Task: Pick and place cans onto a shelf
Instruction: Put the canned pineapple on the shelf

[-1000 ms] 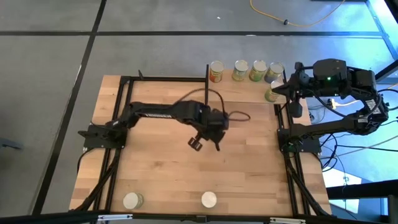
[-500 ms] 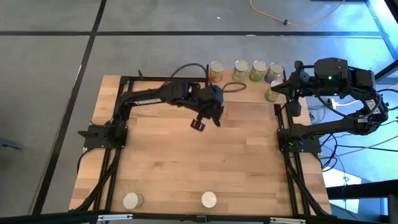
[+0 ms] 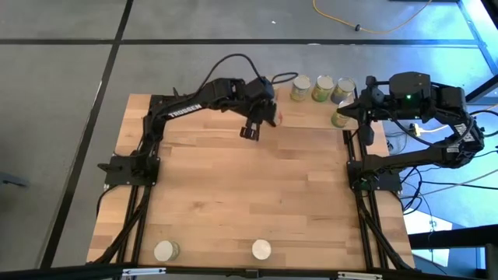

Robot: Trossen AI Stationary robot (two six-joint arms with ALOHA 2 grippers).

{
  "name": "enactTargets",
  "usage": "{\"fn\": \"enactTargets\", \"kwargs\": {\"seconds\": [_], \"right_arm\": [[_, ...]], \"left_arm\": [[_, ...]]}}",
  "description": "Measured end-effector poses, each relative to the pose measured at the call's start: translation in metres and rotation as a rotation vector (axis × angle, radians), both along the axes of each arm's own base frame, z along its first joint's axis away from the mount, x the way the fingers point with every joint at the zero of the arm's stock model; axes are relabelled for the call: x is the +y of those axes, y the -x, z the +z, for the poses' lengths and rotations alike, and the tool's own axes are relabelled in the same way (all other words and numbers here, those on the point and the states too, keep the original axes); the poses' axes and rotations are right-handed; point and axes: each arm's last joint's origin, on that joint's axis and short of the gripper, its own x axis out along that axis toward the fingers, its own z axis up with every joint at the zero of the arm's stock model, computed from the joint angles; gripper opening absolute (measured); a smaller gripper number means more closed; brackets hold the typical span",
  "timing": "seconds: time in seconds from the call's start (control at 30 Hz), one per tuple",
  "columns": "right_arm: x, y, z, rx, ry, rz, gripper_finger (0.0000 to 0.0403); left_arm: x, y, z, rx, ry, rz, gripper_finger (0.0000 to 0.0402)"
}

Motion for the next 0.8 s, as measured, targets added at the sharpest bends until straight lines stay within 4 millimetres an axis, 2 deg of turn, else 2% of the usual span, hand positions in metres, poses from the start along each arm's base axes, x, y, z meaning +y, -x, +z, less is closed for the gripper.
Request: {"fn": "enactTargets", "kwargs": {"seconds": [0.27, 0.63, 0.8], "right_arm": [[-0.001, -0.004, -0.001, 0.011, -0.001, 0.001, 0.0003], [-0.001, -0.007, -0.002, 0.020, -0.001, 0.003, 0.0003], [-0.001, -0.006, -0.002, 0.019, 0.000, 0.003, 0.0003]], "left_arm": [[0.013, 0.008, -0.010, 0.099, 0.020, 0.015, 0.0000], [0.014, 0.003, -0.008, 0.067, -0.028, -0.034, 0.0000], [0.016, -0.003, -0.016, 0.090, -0.042, -0.065, 0.0000]]}}
